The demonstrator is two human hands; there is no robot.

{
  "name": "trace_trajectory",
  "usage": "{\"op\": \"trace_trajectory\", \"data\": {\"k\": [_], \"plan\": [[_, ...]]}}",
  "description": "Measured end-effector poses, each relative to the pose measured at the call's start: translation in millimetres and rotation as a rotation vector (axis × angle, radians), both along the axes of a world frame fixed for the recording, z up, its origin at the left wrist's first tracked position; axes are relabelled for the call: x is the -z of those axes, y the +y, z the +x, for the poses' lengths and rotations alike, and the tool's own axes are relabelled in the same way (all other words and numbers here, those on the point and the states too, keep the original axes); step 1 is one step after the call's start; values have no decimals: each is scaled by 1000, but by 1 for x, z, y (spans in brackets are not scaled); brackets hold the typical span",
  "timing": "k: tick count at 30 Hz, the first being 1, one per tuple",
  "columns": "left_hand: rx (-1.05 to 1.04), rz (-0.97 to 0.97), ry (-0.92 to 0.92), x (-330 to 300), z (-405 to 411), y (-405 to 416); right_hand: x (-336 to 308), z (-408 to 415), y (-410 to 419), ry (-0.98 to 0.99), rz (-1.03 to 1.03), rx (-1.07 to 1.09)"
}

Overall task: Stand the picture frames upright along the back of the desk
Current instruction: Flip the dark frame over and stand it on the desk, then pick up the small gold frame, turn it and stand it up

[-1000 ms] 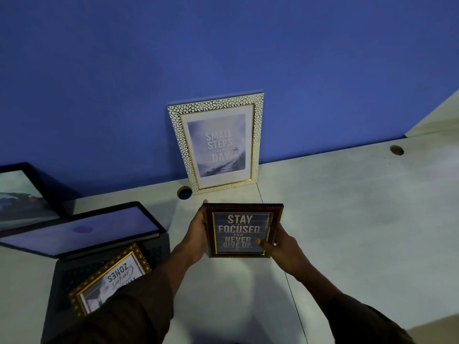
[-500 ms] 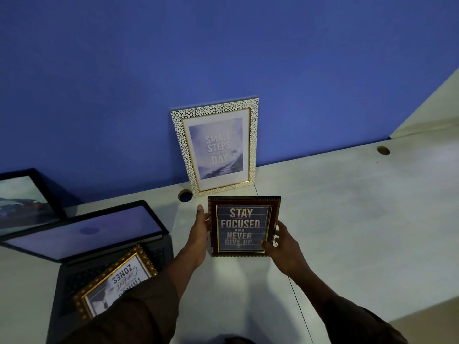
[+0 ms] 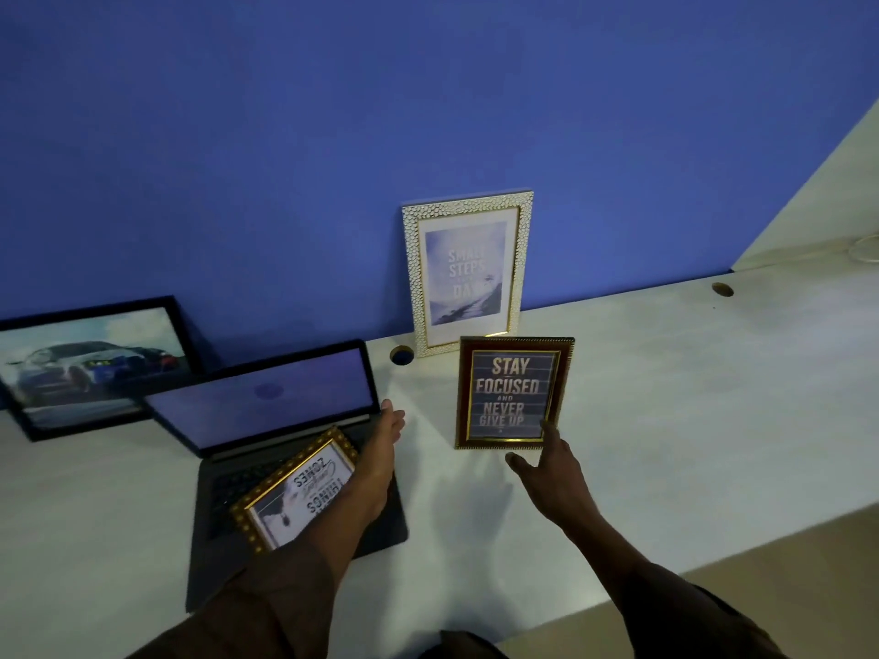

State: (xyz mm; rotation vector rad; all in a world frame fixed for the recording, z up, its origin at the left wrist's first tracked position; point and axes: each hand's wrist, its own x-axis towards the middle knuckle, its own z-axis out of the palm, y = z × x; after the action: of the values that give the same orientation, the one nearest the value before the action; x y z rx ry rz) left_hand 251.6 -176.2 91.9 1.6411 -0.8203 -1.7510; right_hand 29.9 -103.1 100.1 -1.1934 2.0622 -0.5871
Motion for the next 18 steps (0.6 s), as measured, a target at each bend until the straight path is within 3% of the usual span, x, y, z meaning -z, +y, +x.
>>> {"op": "trace_trajectory", "data": {"k": [11, 18], "plan": [[-184, 144, -64, 23, 160, 88, 28, 141, 17, -115, 169, -200], [-218, 223, -96, 34, 198, 104, 37, 181, -18, -140, 217, -368]]}}
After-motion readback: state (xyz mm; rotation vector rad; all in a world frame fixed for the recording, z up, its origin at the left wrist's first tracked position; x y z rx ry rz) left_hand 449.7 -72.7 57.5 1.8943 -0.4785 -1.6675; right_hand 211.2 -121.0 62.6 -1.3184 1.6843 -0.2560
